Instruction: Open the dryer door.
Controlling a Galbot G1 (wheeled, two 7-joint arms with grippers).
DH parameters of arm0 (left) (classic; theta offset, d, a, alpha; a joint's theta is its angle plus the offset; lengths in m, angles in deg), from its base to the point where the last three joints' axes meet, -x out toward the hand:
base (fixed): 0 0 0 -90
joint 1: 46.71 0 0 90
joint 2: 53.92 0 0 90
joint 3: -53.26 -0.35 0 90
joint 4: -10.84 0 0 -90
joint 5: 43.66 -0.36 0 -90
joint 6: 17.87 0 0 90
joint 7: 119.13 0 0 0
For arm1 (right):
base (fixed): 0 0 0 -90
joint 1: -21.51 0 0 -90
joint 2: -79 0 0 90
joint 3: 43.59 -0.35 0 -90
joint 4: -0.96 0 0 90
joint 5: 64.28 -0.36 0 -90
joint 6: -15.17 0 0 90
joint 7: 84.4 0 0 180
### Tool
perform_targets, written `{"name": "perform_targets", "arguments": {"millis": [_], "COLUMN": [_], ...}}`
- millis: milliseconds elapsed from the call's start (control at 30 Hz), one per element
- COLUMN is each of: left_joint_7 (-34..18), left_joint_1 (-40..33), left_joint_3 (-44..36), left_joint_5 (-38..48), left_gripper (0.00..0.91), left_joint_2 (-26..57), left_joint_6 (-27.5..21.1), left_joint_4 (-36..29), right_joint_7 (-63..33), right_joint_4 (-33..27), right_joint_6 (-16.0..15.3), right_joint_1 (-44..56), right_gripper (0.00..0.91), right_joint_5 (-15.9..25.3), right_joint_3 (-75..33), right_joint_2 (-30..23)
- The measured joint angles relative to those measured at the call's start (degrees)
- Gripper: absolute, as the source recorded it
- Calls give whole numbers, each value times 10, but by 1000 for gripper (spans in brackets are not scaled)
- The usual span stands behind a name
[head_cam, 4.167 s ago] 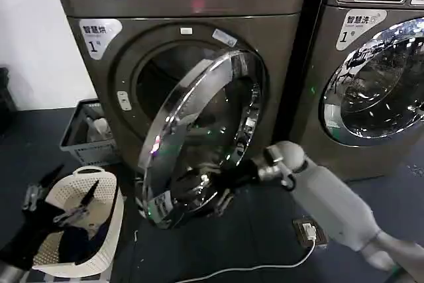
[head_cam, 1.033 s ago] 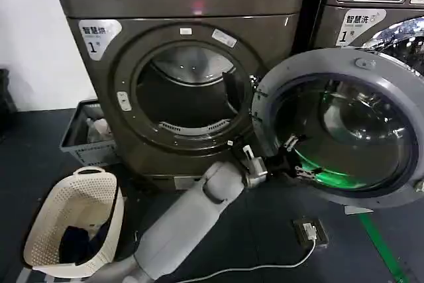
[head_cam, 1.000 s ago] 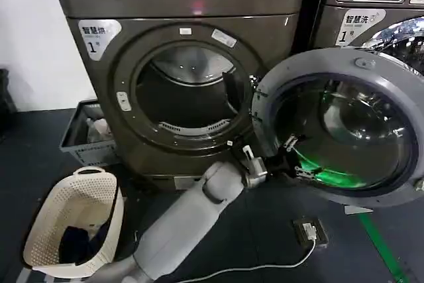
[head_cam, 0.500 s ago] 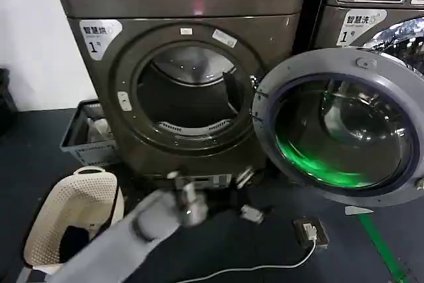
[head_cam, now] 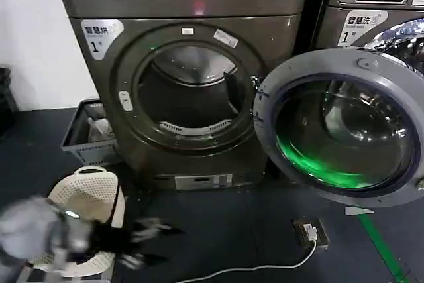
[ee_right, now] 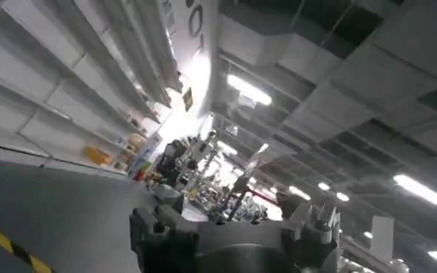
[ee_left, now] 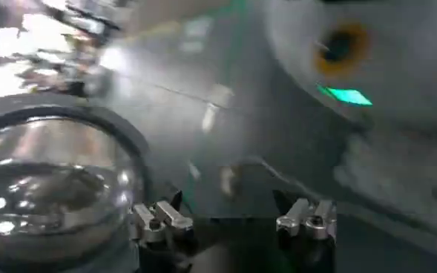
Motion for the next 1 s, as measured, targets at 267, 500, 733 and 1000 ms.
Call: {"name": "perform_targets", "arguments": {"millis": [267,500,733,1000], "left_joint_7": [25,44,45,46], "left_joint_1": [18,18,23,28], "left_joint_3": [93,67,44,30], "left_joint_5": [-150,-296,-392,-420], "left_gripper": [907,907,907,907], "left_joint_2": [100,137,115,87], "left_joint_6": [30,29,29,29], "left_joint_4": [82,129,145,163], "right_joint_7": [22,40,45,43], "right_joint_4": [5,3,-1,1], "right_joint_6": [7,38,47,47], "right_joint_1": [-3,-10,-16,-17], "right_gripper": [907,907,907,907], "right_joint_5": [-29,-47,-45,-43], "right_joint_3": [-1,3,12,12], "right_joint_2": [-2,-13,-20,-25]}}
